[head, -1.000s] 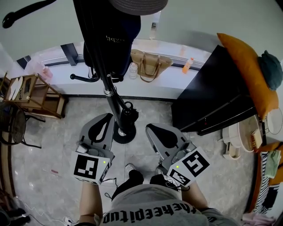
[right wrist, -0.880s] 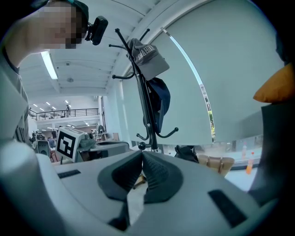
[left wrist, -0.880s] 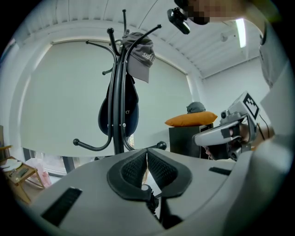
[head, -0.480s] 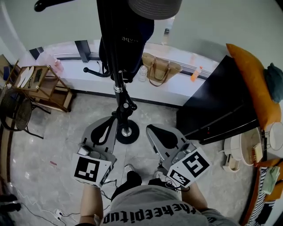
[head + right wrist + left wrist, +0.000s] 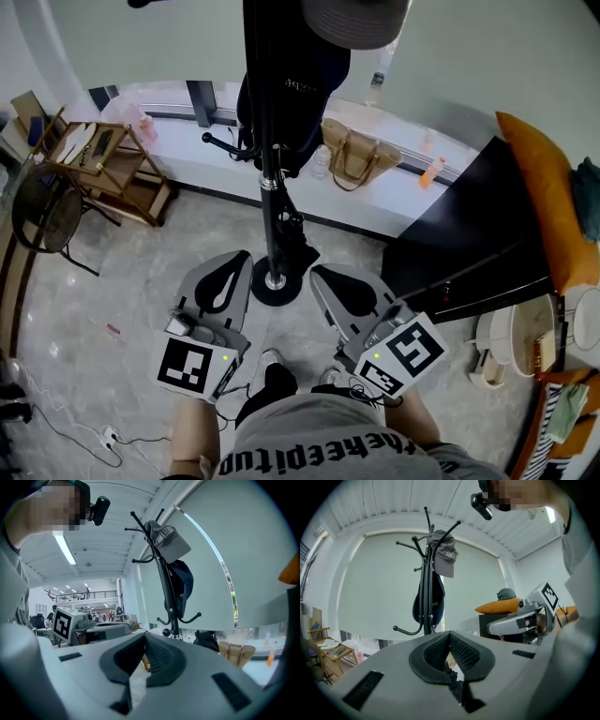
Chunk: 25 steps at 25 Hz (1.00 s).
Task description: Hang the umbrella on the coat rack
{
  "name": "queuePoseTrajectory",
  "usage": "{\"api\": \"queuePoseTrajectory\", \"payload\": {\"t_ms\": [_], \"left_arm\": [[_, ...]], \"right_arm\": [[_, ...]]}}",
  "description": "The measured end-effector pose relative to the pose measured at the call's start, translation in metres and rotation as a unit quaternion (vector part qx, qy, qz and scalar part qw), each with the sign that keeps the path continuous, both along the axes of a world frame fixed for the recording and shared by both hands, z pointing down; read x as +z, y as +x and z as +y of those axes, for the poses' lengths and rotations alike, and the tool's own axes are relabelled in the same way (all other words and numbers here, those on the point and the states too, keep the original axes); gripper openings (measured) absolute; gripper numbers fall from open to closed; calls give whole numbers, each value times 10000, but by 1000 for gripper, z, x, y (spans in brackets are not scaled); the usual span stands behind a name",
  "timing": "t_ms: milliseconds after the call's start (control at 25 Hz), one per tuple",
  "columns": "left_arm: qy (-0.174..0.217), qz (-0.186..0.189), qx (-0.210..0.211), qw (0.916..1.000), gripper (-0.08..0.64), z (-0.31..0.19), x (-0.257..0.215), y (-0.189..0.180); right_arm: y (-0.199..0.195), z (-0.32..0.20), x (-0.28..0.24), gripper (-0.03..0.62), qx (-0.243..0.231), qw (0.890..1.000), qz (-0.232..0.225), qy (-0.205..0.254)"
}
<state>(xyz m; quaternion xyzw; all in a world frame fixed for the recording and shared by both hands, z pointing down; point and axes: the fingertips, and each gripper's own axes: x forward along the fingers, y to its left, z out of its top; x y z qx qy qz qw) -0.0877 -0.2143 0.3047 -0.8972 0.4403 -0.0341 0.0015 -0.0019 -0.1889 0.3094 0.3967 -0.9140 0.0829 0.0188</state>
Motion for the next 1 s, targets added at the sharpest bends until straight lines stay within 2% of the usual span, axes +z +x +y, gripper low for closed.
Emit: {"api": "queuePoseTrajectory", "payload": {"t_ms": [440, 1000], "left_arm": [[116, 43, -441, 9990, 15, 29, -9, -6], [185, 83, -1110, 9936, 15, 65, -14, -27]], "right_arm": [[-14, 15, -6, 12, -608, 9981, 18, 88], [-42, 35, -8, 12, -1407, 9899, 34, 150]]}}
